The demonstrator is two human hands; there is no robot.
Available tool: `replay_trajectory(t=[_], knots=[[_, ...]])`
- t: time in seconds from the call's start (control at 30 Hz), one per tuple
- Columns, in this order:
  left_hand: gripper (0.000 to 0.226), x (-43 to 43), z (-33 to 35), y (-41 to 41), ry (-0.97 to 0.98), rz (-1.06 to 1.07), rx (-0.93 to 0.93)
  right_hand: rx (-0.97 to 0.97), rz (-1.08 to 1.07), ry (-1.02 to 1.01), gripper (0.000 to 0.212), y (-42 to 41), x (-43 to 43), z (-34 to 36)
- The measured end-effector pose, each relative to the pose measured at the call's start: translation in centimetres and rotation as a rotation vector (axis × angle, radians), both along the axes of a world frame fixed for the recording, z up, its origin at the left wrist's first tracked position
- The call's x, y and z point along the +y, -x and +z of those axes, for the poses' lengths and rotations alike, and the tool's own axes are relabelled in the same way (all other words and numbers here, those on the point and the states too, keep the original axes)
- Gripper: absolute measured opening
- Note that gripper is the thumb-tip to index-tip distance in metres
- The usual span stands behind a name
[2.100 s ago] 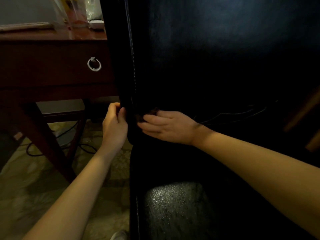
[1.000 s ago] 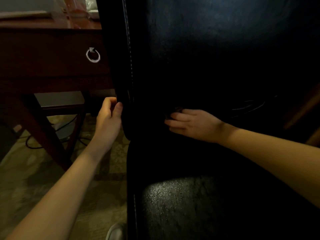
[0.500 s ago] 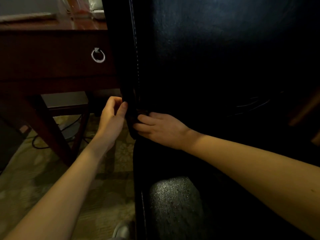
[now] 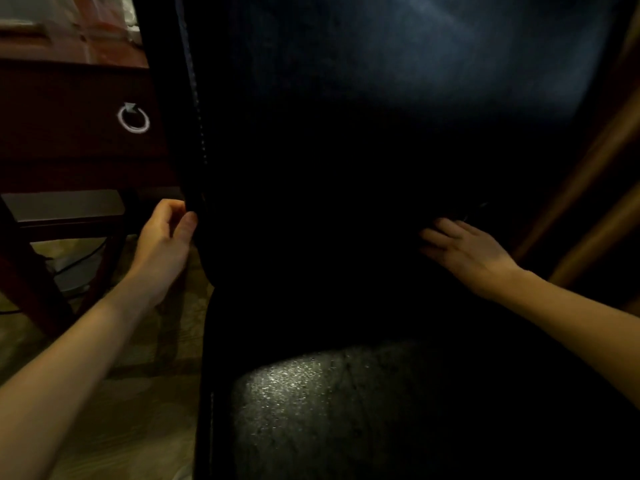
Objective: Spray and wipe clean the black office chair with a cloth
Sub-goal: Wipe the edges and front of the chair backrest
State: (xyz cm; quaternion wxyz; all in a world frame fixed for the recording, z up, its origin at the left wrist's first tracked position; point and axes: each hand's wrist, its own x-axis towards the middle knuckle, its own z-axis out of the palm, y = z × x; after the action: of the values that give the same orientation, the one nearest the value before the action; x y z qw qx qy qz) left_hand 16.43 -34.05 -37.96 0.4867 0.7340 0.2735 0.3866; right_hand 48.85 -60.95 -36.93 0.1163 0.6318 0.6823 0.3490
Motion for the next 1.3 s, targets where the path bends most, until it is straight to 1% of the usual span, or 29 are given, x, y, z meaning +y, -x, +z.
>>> replay_trajectory(t=[0.03, 0.1, 0.13, 0.2, 0.23, 0.3, 0.33, 0.37, 0.4, 0.43, 0.47, 0.53, 0.6, 0.67, 0.73, 0.8, 0.83, 0.87, 0.9, 0.93, 1.0, 1.03, 1.1, 1.17, 1.2, 1.23, 1.3], knots=[[0.019, 0.0, 0.1, -0.3, 0.007, 0.0, 0.01, 0.026, 0.049, -0.018, 0.049, 0.5, -0.6, 0.7], [0.02, 0.0, 0.4, -1.2, 0.004, 0.018, 0.037, 0.016, 0.236, -0.114, 0.029, 2.0, -0.9, 2.3], [0.022, 0.1, 0.5, -1.7, 0.006, 0.024, 0.046, 0.017, 0.325, -0.161, 0.025, 3.3, -0.4, 3.3], [0.023, 0.2, 0.8, -2.7, 0.041, 0.013, 0.045, 0.034, 0.475, -0.232, 0.024, 6.7, 1.7, 4.9], [0.023, 0.2, 1.0, -3.2, 0.061, 0.004, 0.046, 0.007, 0.536, -0.25, 0.026, 8.3, 3.3, 5.3], [0.021, 0.4, 1.1, -4.3, 0.078, 0.008, 0.051, -0.064, 0.594, -0.2, 0.033, 11.3, 7.0, 5.3], [0.021, 0.5, 1.2, -4.9, 0.084, 0.012, 0.053, -0.125, 0.584, -0.162, 0.035, 12.4, 8.6, 5.1], [0.022, 0.4, 1.2, -5.4, 0.09, 0.012, 0.06, -0.215, 0.528, -0.1, 0.036, 12.8, 10.3, 4.5], [0.022, 0.3, 1.3, -5.8, 0.093, 0.01, 0.074, -0.289, 0.424, -0.024, 0.038, 12.7, 11.4, 3.9], [0.022, 0.3, 1.5, -6.2, 0.096, 0.007, 0.09, -0.336, 0.344, 0.041, 0.04, 11.7, 11.9, 3.3], [0.022, 0.5, 1.5, -6.4, 0.097, -0.001, 0.105, -0.351, 0.306, 0.047, 0.041, 10.6, 11.8, 3.3], [0.024, 1.0, 1.4, -6.8, 0.101, -0.029, 0.131, -0.302, 0.282, 0.054, 0.044, 7.7, 10.6, 3.5], [0.024, 1.4, 1.1, -7.3, 0.112, -0.023, 0.138, -0.33, 0.235, 0.079, 0.037, 4.2, 8.3, 2.8], [0.022, 1.3, 1.2, -7.8, 0.128, -0.006, 0.151, -0.36, 0.213, 0.037, 0.037, 0.4, 4.6, 2.7], [0.019, 1.2, 1.4, -8.0, 0.154, -0.005, 0.174, -0.309, 0.167, -0.002, 0.039, -2.6, 0.5, 3.0], [0.028, 1.0, 1.4, -7.9, 0.169, 0.01, 0.211, -0.273, 0.083, 0.015, 0.041, -4.6, -3.2, 3.0], [0.031, 0.5, 1.4, -7.8, 0.164, 0.028, 0.233, -0.247, 0.02, 0.045, 0.049, -5.1, -4.8, 3.0], [0.034, -0.3, 1.3, -7.7, 0.14, 0.055, 0.26, -0.223, -0.019, 0.074, 0.059, -5.4, -6.2, 2.9], [0.036, -1.5, 1.3, -7.6, 0.102, 0.094, 0.288, -0.198, -0.032, 0.072, 0.063, -5.4, -7.4, 3.1], [0.037, -3.0, 1.2, -7.7, 0.056, 0.147, 0.316, -0.164, -0.031, 0.047, 0.057, -5.3, -8.3, 3.4], [0.031, -6.3, 1.4, -7.9, -0.091, 0.234, 0.368, -0.091, 0.026, -0.061, 0.03, -4.9, -9.7, 4.8], [0.027, -7.9, 1.5, -8.2, -0.183, 0.23, 0.407, -0.058, 0.037, -0.139, 0.028, -4.6, -10.1, 5.8], [0.026, -10.7, 1.5, -8.9, -0.386, 0.117, 0.521, -0.034, 0.015, -0.335, 0.028, -3.6, -10.3, 8.0], [0.036, -13.1, 1.6, -10.2, -0.564, -0.022, 0.666, 0.002, -0.04, -0.512, 0.027, -3.7, -9.9, 9.2], [0.044, -14.1, 1.7, -10.9, -0.623, -0.067, 0.74, 0.032, -0.058, -0.577, 0.029, -4.0, -9.4, 9.3], [0.053, -14.9, 1.9, -11.6, -0.648, -0.096, 0.81, 0.063, -0.067, -0.62, 0.031, -4.2, -8.7, 9.0], [0.066, -15.4, 1.8, -12.9, -0.631, -0.143, 0.942, 0.126, -0.078, -0.668, 0.037, -4.6, -7.6, 7.2]])
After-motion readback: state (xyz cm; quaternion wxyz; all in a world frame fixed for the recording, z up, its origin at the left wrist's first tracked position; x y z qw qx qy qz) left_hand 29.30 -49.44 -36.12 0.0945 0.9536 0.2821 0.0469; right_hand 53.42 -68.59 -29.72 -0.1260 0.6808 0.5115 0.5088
